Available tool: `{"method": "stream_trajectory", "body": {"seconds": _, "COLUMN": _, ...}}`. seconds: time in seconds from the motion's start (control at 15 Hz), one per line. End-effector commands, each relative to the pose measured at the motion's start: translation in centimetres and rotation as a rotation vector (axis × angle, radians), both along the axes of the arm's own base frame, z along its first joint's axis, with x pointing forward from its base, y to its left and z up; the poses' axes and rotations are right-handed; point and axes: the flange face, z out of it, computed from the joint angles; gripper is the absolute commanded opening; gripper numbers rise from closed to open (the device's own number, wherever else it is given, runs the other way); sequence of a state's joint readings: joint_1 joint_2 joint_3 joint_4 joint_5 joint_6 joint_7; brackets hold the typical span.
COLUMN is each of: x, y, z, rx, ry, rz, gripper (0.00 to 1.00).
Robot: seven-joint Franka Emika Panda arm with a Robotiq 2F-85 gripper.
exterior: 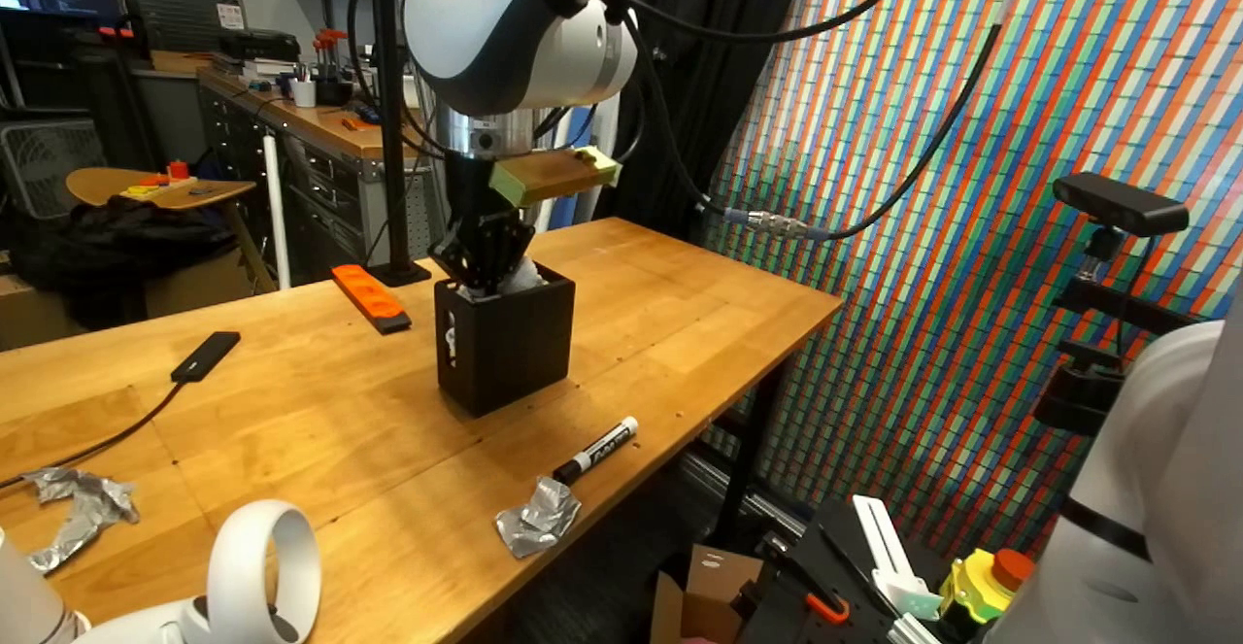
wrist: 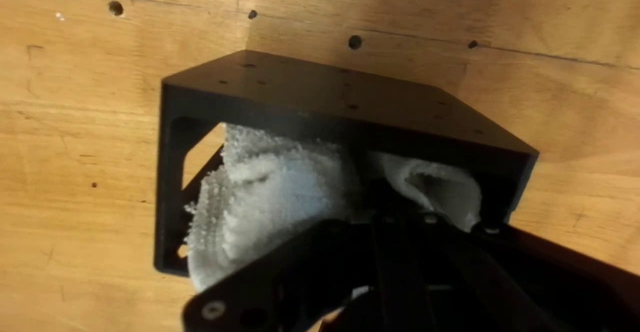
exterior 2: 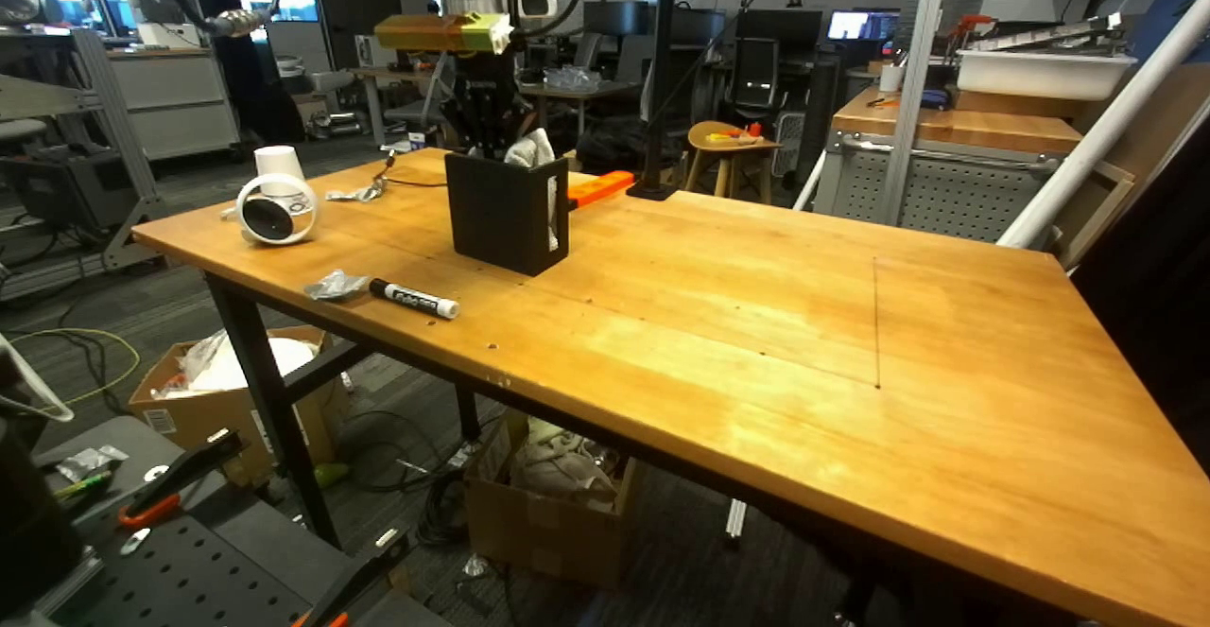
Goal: Pick up the cloth and put it in the box
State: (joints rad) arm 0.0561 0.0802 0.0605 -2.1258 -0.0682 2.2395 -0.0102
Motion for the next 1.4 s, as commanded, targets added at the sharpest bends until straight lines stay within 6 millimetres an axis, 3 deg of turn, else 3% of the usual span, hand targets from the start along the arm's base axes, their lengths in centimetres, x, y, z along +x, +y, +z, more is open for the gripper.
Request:
{"method": "stream_trajectory", "body": {"seconds": 0.0, "x": 0.7, "y": 1.5, "z": -2.0, "rx": 0.029, "ry": 0.012, "rz": 0.032, "gripper": 0.00}}
{"method": "stream_trajectory", "body": {"seconds": 0.4, "x": 0.2, "y": 1.3, "z": -5.1, "rx": 0.075, "ry": 0.090, "rz": 0.026, "gripper": 0.00}}
{"method": "stream_trajectory", "body": {"seconds": 0.67, "x": -0.4, "y": 0.4, "z": -4.1, "rx": 0.110, "ry": 0.103, "rz": 0.013, "gripper": 0.00}}
{"method": "stream_trajectory", "body": {"seconds": 0.87, "x": -0.5, "y": 0.0, "z": -1.3, "rx": 0.102, "ry": 0.066, "rz": 0.008, "gripper": 0.00}}
{"method": "stream_trajectory", "body": {"seconds": 1.33, "x": -0.6, "y": -2.0, "z": 8.3, "rx": 0.076, "ry": -0.083, "rz": -0.018, "gripper": 0.00}}
